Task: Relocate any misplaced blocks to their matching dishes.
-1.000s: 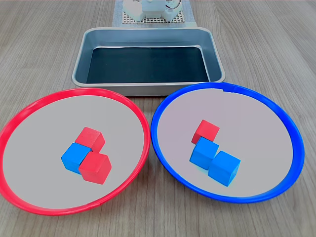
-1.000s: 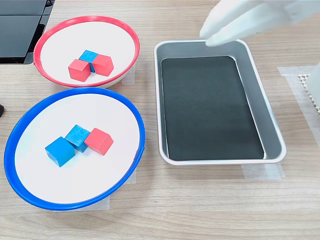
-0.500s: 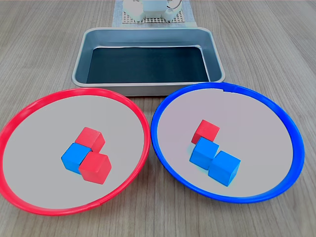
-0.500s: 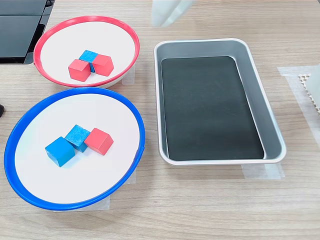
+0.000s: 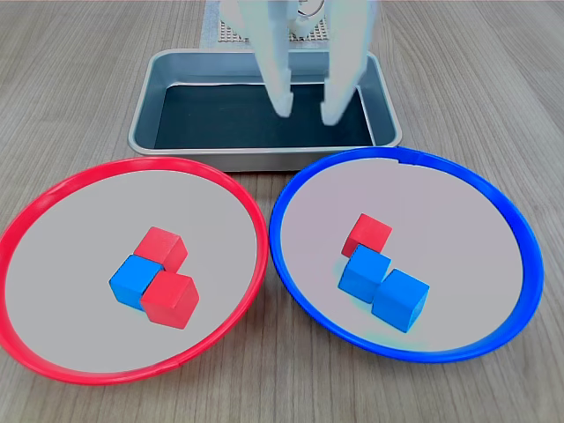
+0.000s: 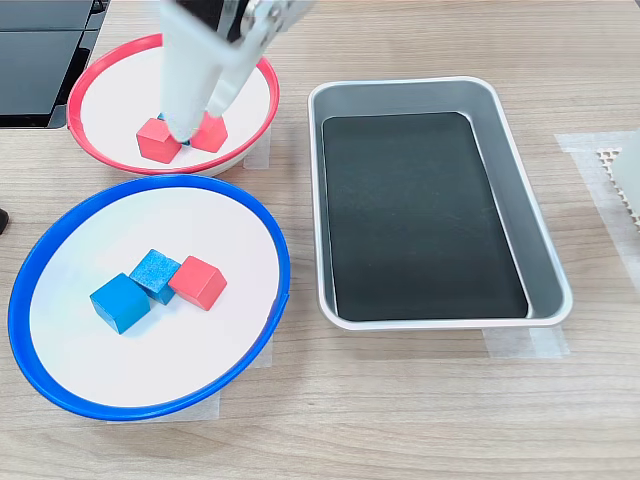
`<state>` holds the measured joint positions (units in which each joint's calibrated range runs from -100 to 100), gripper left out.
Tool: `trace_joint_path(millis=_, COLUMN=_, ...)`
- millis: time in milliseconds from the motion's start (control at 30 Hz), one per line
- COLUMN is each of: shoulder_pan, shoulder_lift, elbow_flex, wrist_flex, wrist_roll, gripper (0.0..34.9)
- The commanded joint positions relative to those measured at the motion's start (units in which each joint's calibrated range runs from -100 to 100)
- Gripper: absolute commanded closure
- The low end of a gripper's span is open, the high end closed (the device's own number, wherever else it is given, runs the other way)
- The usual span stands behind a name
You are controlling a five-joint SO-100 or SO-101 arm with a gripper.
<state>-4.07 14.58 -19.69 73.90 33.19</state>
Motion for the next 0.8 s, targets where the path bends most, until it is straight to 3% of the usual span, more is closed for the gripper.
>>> trace_joint_path(millis=0, shoulder_pan=-0.68, shoulder_lift=2.78, elbow_flex=-4.57, wrist_flex=-1.47, wrist_roll=0.24, gripper=25.0)
trace_joint_path(millis=300, shoulder_pan=-2.66, shoulder_lift=9.17, elbow_flex=-7.12, wrist_flex=-2.71, wrist_roll=0.05, gripper=18.7)
trace_joint_path(millis=767, shoulder_pan=-5.58, shoulder_lift=18.73, elbow_flex=-11.03, wrist_flex=-4.36, wrist_roll=0.54, gripper=16.5)
